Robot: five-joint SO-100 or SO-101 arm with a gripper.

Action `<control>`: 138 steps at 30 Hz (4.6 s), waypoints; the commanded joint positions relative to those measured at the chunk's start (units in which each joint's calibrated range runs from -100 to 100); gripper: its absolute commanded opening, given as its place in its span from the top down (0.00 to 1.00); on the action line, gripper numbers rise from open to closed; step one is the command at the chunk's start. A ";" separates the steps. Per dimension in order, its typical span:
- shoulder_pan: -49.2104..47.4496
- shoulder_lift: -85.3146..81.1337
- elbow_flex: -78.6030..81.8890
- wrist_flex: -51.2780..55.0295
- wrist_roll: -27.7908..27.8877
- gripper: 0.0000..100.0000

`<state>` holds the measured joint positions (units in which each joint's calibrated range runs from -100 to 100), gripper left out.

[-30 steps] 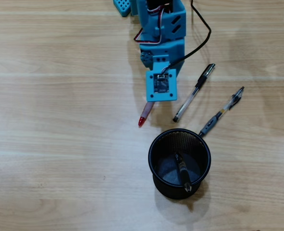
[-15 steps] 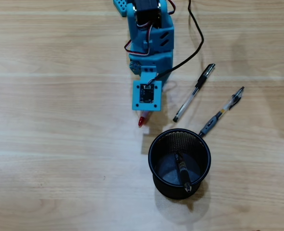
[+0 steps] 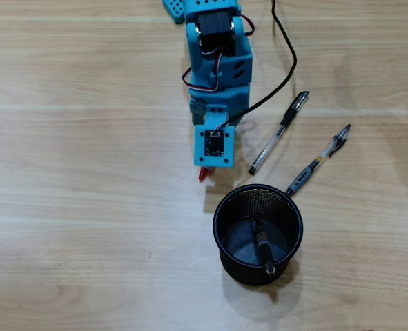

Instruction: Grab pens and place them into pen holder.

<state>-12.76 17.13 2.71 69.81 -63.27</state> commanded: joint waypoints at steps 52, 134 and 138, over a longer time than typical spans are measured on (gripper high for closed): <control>-3.08 -19.02 -18.53 -8.38 0.31 0.98; -3.98 -17.85 11.22 -73.30 6.40 0.98; -3.71 -25.66 24.38 -73.21 6.05 0.98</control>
<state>-16.82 1.02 17.62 -2.68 -57.09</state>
